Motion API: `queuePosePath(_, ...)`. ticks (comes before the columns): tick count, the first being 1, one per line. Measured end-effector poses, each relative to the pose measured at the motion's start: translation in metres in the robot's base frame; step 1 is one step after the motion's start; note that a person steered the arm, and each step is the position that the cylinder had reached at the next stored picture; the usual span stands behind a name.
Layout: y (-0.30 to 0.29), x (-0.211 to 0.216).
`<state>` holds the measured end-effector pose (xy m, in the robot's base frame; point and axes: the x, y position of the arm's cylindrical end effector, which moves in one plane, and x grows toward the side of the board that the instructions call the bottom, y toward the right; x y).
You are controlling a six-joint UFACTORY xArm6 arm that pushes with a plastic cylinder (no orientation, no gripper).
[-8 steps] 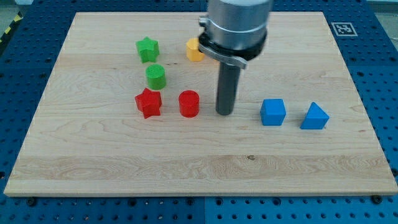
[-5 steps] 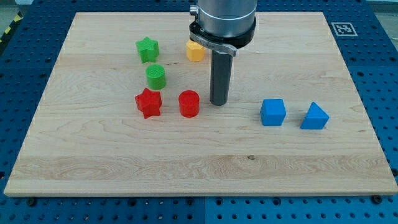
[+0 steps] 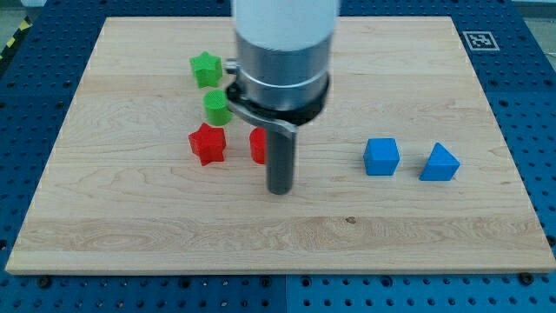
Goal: Place the red circle to the right side of the yellow heart
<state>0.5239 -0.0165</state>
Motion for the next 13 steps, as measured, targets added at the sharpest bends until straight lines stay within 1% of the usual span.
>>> queuePosePath(1,-0.006,-0.006)
queuePosePath(3,-0.012,-0.04)
queuePosePath(4,-0.014,-0.051)
queuePosePath(6,-0.053,-0.081)
queuePosePath(7,-0.039,-0.081)
queuePosePath(9,0.016,-0.077)
queuePosePath(11,0.058,-0.077)
queuePosePath(12,0.064,-0.088)
queuePosePath(13,0.037,-0.098)
